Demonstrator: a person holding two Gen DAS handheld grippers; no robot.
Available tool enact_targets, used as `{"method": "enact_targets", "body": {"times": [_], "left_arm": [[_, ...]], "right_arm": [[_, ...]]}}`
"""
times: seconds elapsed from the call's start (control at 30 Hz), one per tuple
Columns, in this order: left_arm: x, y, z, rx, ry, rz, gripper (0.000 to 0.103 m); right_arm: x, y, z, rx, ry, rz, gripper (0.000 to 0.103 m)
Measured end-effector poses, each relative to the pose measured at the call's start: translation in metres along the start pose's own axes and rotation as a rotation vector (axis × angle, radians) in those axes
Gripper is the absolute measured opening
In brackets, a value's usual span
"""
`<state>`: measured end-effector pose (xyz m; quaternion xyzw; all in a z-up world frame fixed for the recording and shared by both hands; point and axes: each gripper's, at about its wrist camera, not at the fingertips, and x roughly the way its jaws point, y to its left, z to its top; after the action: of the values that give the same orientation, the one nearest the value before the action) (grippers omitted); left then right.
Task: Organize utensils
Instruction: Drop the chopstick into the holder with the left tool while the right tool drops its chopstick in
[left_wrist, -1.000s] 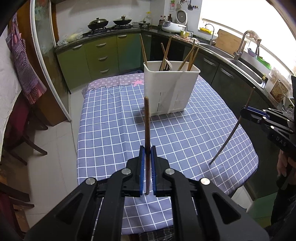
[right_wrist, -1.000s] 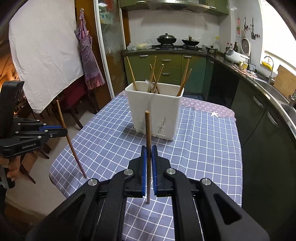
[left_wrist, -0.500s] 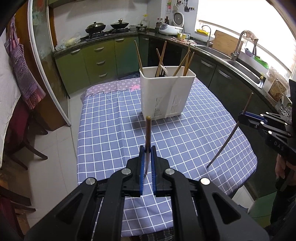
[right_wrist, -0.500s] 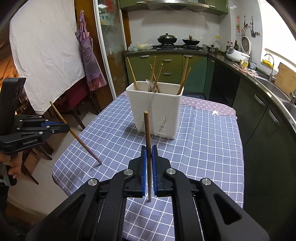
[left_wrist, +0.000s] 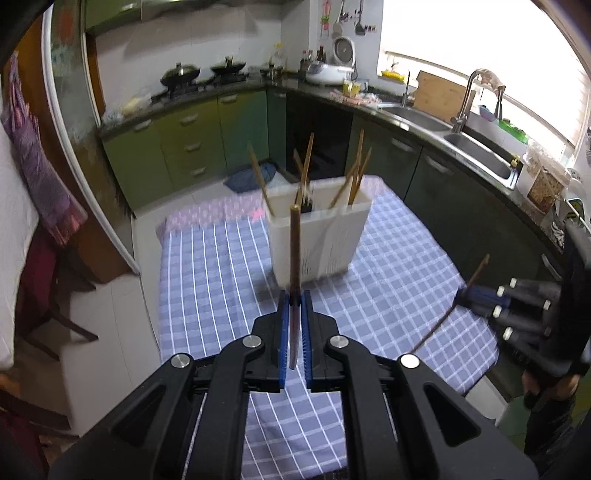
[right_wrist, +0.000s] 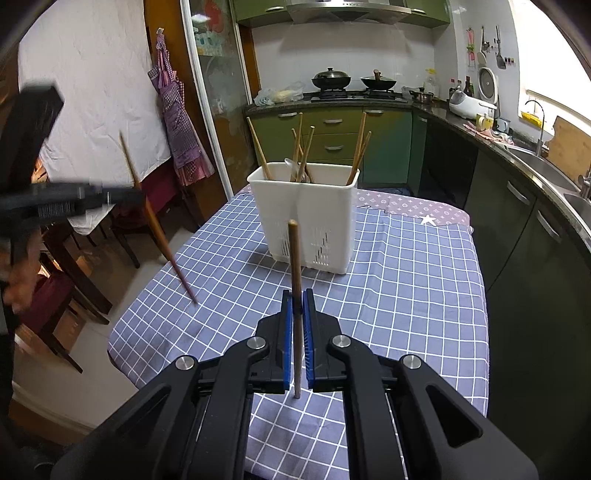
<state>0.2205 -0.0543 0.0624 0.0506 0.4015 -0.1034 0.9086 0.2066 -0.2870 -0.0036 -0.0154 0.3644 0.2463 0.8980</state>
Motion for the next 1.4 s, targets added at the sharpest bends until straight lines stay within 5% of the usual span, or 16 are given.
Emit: {"method": "enact_targets", "body": {"times": [0.33,0.6,0.9,0.97,1.13,1.3,1.4], "left_arm": [[-0.030,-0.018,0.099,0.032,-0.186,0.041,0.006],[0.009,-0.021,0.139,0.021,-0.225,0.081,0.006],[0.092,-0.005,0.116,-0.020,-0.081,0.086,0.006],[0.095,-0.002,0.108,-0.021,-0.073,0.084,0.013],[0.072,0.005,0.092,-0.027,-0.113,0.068,0.041],[0.025,0.017,0.063,-0.086,-0.167,0.012,0.043],[-0.004,0.024,0.032,-0.115,-0.226,-0.004,0.053]], "right_arm": [[-0.001,-0.009,-0.002,0.015,-0.010,0.020,0.006],[-0.003,-0.011,-0.005,0.016,-0.018,0.042,0.006],[-0.004,-0.011,-0.006,0.020,-0.021,0.042,0.006],[-0.004,-0.011,-0.005,0.023,-0.022,0.044,0.006],[-0.008,-0.009,0.004,0.019,-0.037,0.041,0.006],[-0.028,-0.010,0.038,0.019,-0.111,0.028,0.006],[-0.043,-0.013,0.069,0.031,-0.176,0.015,0.006]]}}
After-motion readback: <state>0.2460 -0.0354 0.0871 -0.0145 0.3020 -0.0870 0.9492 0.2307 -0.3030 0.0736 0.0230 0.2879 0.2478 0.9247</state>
